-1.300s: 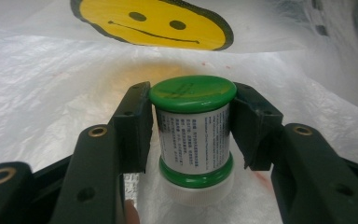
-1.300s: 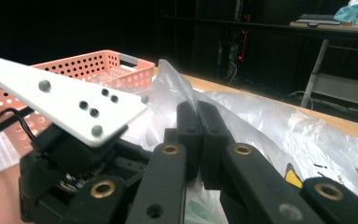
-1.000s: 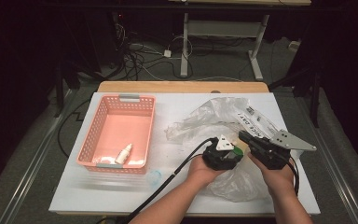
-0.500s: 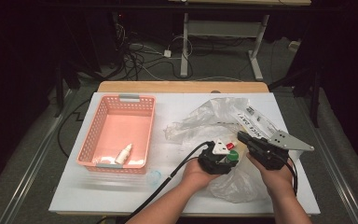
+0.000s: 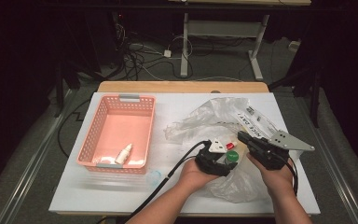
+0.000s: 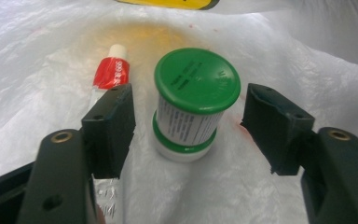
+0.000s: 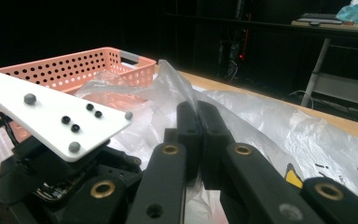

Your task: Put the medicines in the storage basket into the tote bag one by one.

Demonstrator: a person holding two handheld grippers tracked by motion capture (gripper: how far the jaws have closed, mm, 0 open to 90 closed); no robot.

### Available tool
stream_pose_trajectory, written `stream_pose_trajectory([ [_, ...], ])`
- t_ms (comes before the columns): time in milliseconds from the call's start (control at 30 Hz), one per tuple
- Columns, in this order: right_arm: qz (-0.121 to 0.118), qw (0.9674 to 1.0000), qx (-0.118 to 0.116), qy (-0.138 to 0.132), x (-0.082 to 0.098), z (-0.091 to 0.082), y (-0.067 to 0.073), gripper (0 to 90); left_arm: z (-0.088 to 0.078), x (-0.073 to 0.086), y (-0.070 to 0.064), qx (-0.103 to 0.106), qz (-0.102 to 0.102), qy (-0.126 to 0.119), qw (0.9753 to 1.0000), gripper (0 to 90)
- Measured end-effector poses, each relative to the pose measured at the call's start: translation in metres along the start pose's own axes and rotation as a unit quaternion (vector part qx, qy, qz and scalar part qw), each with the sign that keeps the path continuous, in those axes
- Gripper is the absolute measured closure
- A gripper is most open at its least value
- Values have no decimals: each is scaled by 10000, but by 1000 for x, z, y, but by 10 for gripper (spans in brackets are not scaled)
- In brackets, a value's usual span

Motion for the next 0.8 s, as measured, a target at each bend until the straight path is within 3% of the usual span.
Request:
stream_pose_trajectory([
  [267, 5, 10000, 17, -20, -1, -1, 0, 894, -21, 2, 3, 87, -122, -161, 9998, 266],
  [633, 26, 10000, 25, -17, -1, -1, 0, 894, -53, 5, 2, 27, -188, -272, 9995, 142],
  [800, 19, 10000, 28, -16, -1, -1, -1, 894, -71, 7, 1, -87, -238, -291, 9993, 0],
])
Point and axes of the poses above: each handheld gripper's, and its own axes: z roughly forward along the jaws, x roughly out of its underside, y roughly to its left, the point moved 6 cm from there along z, roughly forward along the jaws, and after that the axes turned 14 degrees about -z, right-handed, at the moved point
